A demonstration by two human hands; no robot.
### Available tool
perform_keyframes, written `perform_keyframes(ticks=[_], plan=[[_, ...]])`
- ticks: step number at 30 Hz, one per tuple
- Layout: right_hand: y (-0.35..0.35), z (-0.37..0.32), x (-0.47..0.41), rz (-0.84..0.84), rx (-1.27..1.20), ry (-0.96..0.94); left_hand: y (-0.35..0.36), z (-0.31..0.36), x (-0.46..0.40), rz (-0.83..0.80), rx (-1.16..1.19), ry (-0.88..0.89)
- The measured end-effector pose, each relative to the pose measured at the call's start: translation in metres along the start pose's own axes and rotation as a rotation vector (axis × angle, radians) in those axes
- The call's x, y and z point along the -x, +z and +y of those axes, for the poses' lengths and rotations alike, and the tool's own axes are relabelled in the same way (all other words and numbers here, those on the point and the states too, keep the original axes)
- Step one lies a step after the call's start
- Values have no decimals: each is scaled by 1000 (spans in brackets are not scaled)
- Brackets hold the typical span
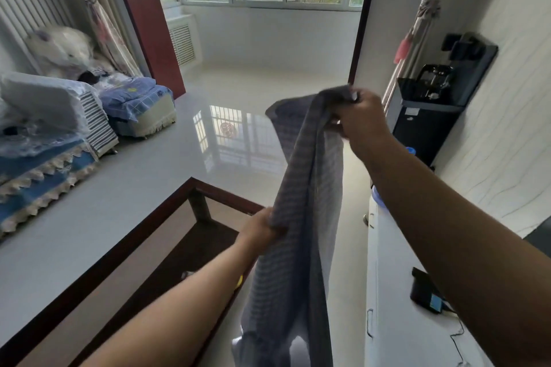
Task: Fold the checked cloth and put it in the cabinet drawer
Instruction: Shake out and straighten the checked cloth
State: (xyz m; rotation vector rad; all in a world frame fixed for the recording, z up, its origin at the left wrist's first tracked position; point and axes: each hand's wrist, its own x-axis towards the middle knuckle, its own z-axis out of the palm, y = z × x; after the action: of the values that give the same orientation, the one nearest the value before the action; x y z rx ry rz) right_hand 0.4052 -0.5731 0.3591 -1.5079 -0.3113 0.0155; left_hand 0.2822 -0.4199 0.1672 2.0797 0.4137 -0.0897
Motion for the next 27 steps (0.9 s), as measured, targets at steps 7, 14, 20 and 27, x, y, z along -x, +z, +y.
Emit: perform_keyframes(ticks=[7,14,20,27], plan=[[-18,-38,-55,370,50,-142,21,-73,8,2,-87,-289],[-32,-25,-37,150,826,-409,-14,-43,-17,114,-229,-207],[4,19,38,-756,1567,-134,-32,25,-41,66,-268,-69],[28,105,77,-866,1326,-174,-29,92,-30,-51,-266,65]])
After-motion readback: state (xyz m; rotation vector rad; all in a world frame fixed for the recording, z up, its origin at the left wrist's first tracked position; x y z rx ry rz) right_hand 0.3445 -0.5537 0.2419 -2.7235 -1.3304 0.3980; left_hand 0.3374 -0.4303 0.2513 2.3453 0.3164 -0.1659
